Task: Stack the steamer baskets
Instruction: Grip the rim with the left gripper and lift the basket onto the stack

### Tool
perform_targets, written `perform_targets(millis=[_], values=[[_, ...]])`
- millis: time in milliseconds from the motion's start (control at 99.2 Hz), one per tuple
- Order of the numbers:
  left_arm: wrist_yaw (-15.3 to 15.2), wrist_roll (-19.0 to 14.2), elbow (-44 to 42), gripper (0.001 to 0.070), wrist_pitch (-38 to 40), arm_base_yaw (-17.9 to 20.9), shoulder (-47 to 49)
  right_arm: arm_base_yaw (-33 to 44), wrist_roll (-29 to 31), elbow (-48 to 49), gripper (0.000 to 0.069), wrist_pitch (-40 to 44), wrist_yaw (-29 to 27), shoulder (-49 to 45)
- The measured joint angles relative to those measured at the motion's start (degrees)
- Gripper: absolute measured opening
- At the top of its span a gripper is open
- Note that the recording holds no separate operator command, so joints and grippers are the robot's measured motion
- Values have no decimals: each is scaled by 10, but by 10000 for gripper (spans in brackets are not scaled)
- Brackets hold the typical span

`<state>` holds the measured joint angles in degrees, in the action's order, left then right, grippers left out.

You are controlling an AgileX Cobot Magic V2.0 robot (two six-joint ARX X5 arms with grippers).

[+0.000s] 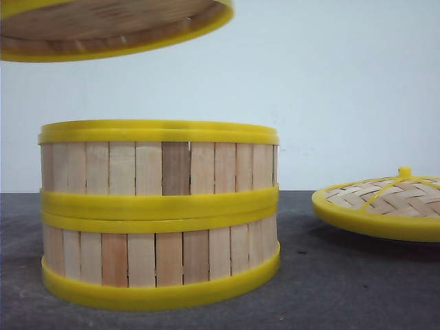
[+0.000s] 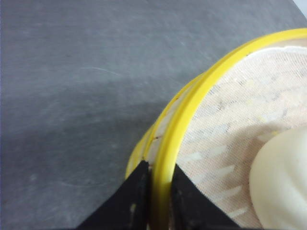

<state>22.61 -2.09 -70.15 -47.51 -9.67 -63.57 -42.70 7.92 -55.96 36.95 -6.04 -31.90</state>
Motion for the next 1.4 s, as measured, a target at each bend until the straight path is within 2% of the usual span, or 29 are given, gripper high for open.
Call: perform_targets(millis=[141, 383, 464, 1402], values=[[-19, 5, 0, 27, 19, -38, -36, 0, 0, 0, 332, -2, 0, 0], [-89, 11, 0, 27, 49, -87, -99, 0, 0, 0, 332, -3, 0, 0], [-104, 12, 0, 27, 63, -96, -113, 0, 0, 0, 332, -3, 0, 0], [-104, 12, 0, 27, 71, -101, -139, 0, 0, 0, 332, -3, 0, 0]])
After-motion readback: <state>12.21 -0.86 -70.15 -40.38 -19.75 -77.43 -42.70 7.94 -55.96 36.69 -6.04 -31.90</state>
